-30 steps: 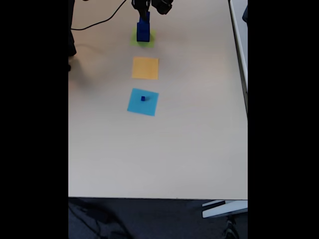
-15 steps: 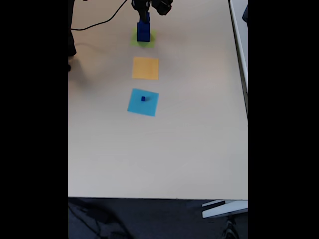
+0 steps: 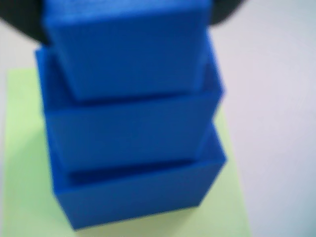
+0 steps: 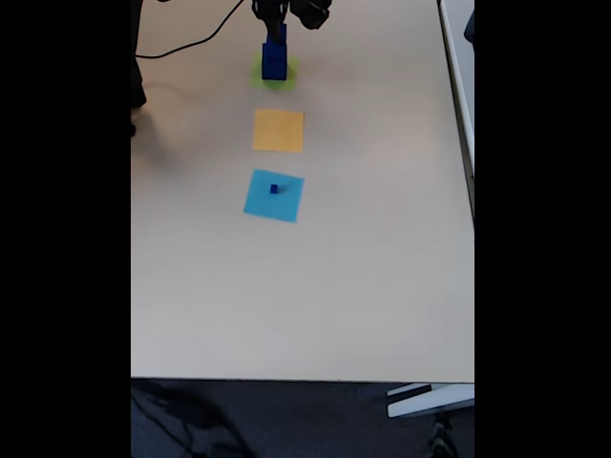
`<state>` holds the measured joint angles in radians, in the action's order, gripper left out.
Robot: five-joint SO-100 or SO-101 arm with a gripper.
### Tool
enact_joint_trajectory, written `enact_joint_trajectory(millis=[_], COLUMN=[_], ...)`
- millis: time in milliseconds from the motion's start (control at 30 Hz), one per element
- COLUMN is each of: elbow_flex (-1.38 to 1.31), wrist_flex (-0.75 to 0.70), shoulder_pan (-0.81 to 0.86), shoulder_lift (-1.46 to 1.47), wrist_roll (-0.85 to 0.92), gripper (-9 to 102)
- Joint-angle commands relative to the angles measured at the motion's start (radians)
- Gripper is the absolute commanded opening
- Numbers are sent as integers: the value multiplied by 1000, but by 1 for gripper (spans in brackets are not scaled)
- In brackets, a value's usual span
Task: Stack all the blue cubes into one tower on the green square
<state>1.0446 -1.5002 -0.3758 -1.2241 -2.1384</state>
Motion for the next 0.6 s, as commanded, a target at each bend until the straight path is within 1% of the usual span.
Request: enact_joint_trajectory(millis=[0, 200, 400, 567], elbow_flex=[-37, -64, -118, -221], wrist_flex=[11, 8, -9, -35], shoulder_pan=[-9, -23, -31, -25], shoulder_lift=[-64, -46, -28, -6], wrist_roll=[2, -14, -17, 6], gripper=[12, 19, 22, 23])
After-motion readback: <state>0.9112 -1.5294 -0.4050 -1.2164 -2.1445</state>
